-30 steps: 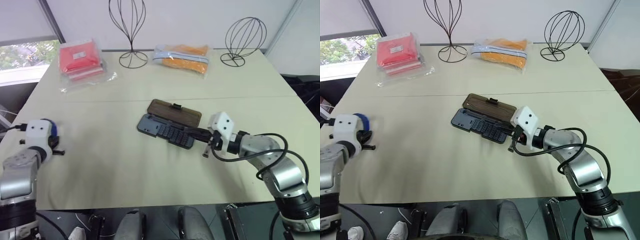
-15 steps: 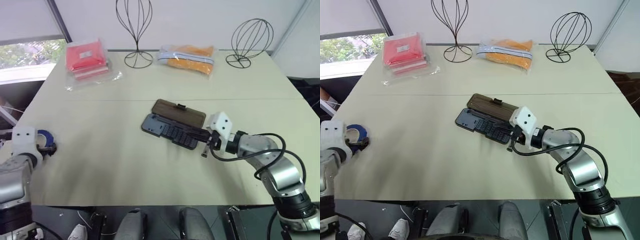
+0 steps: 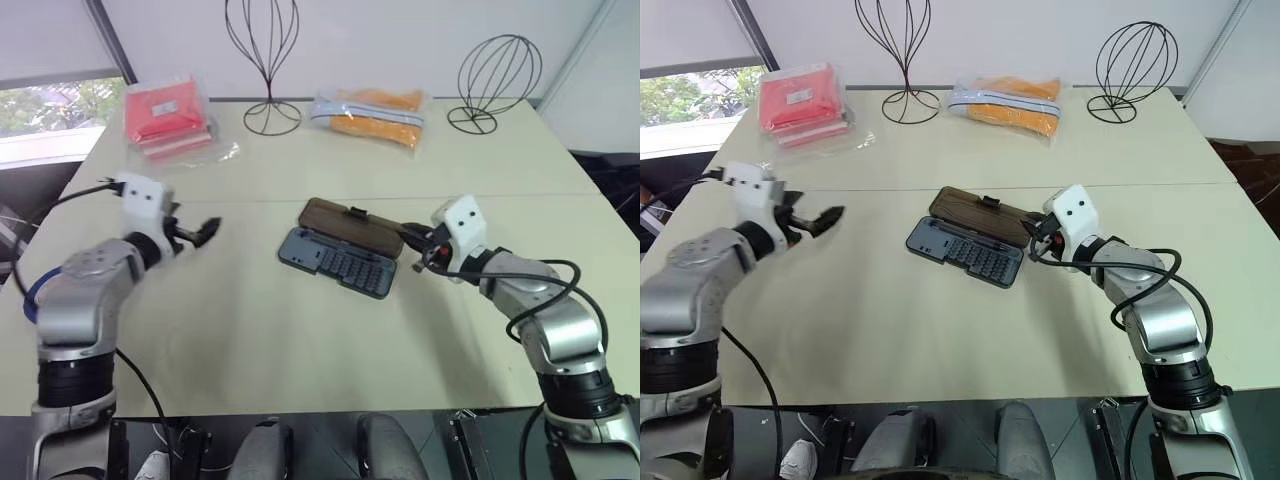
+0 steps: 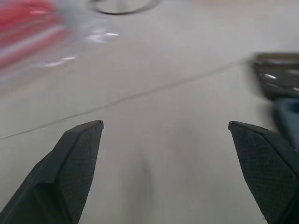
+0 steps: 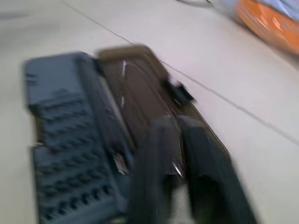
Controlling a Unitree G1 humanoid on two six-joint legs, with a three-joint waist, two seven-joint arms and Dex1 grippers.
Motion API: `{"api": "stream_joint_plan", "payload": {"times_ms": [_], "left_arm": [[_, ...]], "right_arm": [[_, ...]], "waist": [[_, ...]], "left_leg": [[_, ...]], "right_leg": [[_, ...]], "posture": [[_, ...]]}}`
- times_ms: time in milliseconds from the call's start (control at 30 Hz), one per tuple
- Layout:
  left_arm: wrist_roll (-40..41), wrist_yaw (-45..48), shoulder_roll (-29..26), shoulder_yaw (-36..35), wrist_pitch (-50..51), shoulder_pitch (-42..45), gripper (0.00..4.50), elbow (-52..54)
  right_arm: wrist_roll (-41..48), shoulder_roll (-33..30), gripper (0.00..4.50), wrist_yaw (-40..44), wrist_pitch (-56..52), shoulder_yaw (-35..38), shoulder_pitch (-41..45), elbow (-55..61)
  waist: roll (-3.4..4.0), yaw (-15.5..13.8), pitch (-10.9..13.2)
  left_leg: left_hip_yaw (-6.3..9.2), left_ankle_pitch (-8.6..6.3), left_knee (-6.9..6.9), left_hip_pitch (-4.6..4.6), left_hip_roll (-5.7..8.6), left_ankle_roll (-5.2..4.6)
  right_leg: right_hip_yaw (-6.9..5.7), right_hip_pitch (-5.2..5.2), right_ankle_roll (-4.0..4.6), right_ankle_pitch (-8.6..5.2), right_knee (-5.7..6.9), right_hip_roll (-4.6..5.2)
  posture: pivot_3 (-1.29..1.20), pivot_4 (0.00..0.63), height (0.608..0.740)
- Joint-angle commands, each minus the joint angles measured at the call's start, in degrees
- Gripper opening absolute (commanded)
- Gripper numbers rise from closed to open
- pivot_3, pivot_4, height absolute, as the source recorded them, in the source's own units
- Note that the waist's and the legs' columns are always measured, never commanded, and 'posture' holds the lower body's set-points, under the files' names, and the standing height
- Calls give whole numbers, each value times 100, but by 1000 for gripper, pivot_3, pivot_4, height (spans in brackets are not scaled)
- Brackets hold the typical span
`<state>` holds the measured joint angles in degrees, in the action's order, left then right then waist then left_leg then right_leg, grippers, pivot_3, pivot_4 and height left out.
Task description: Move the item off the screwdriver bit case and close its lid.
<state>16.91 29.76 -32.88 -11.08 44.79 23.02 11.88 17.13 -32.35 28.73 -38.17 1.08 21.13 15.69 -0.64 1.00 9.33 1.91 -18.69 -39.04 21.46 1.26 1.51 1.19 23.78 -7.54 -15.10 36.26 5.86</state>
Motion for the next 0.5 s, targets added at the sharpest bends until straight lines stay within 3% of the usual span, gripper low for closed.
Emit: {"api": "stream_joint_plan", "payload": {"times_ms": [33, 167, 367, 500], "left_arm": [[-161, 342, -136, 408, -643, -93, 4500, -44], [-154, 413, -26, 591, -885, -106, 4500, -130], [-230, 346, 115, 723, -1081, -115, 4500, -219], [-240, 315, 149, 726, -1135, -194, 4500, -200]], "right_arm": [[68, 232, 2346, -319, -323, 179, 430, 0], [-133, 654, 4461, -1032, -925, 183, 951, -272], [-758, 1229, 4461, -2161, -2153, -125, 1721, -777], [-874, 1515, 4461, -2568, -2843, 140, 1835, -1035]], "waist": [[1, 14, 1], [1, 2, 1], [2, -18, 1], [2, -14, 0]], "left_leg": [[-1, 0, 0, -1, -2, 0], [-1, -1, 0, 1, -3, -2], [-2, 1, -1, 12, -1, 1], [-3, 4, -2, 34, 1, 6]], "right_leg": [[1, 0, 0, 0, 1, -1], [2, 6, 0, 0, 4, -4], [3, 19, 0, 0, 10, -1], [3, 46, 0, 0, 19, 0]], "posture": [[0, 150, 740], [0, 150, 740], [0, 150, 740], [0, 150, 740]]}}
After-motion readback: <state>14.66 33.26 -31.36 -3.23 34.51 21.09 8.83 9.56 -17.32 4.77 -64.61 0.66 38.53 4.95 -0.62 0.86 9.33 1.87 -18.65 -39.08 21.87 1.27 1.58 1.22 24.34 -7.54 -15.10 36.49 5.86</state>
